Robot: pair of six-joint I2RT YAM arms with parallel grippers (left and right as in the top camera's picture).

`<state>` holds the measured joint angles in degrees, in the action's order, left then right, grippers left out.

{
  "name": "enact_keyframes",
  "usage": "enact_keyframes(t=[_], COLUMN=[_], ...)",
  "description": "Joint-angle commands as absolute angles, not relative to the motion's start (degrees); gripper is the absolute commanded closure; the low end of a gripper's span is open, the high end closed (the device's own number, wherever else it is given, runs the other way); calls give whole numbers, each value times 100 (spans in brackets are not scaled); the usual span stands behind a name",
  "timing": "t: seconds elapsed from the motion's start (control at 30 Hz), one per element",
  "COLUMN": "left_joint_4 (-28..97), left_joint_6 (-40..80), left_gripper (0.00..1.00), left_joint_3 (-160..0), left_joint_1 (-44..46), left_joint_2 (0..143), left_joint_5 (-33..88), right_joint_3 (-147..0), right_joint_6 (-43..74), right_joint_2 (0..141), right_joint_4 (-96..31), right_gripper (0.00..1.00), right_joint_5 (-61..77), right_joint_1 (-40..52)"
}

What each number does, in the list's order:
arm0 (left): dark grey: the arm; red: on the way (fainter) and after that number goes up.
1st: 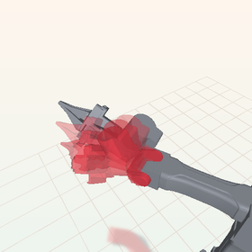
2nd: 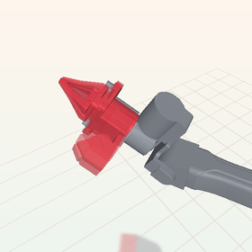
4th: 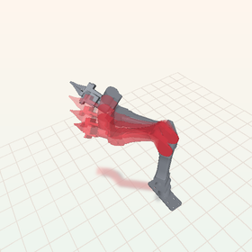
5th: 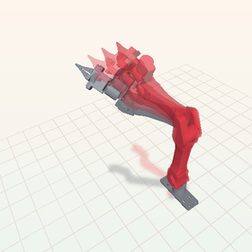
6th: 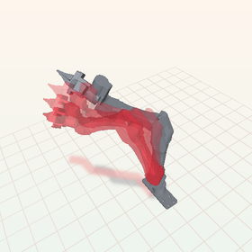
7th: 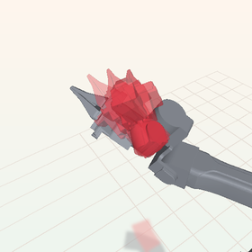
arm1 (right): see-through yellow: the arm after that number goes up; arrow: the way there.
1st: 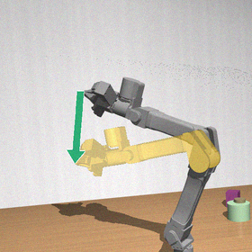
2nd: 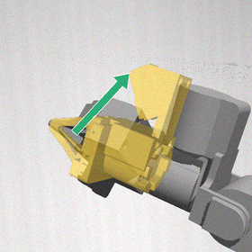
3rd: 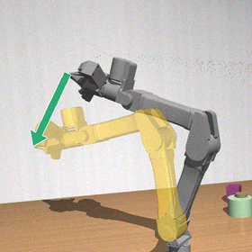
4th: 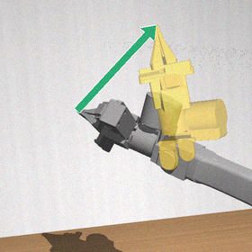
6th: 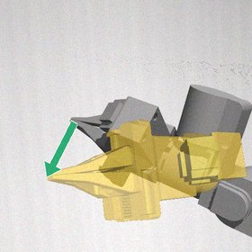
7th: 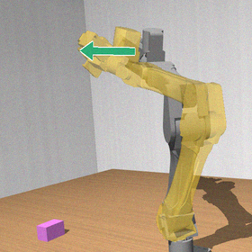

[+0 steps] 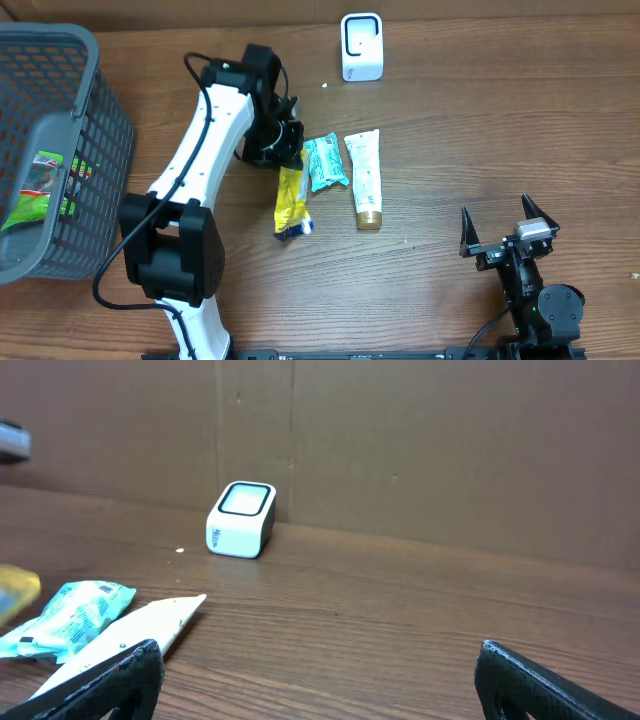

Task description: Scan the item barcode

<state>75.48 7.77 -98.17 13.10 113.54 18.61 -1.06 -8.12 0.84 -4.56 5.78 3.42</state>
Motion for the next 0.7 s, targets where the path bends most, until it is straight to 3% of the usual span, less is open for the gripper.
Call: enact_keyframes(t=[0.0,0.07,0.13,0.37,0.67], left_joint_4=[7476,7537,7732,8471,9651], left_joint_6=[727,731,751,749,963], left_gripper=[42,12,1,0,0], left_joint_3=[-9594,-9631,-9819,-11349,-15041], left_joint_1=[1253,1175,1020,482,-40], left_joint_2=[11281,11279,11279,11273,11273], left_joint_5=[1688,1326,1044,742,657], right_joint_3=[-45,-45,-45,-45,-45], right_joint_6=[-794,-794,-794,-794,-794], right_joint_2=[16,16,16,16,16], right_joint_4=[-432,-432,-434,-432,-434], right_gripper=[0,0,0,0,0], right_joint_5=[607,607,607,607,607], right_joint_1=[373,373,373,373,373])
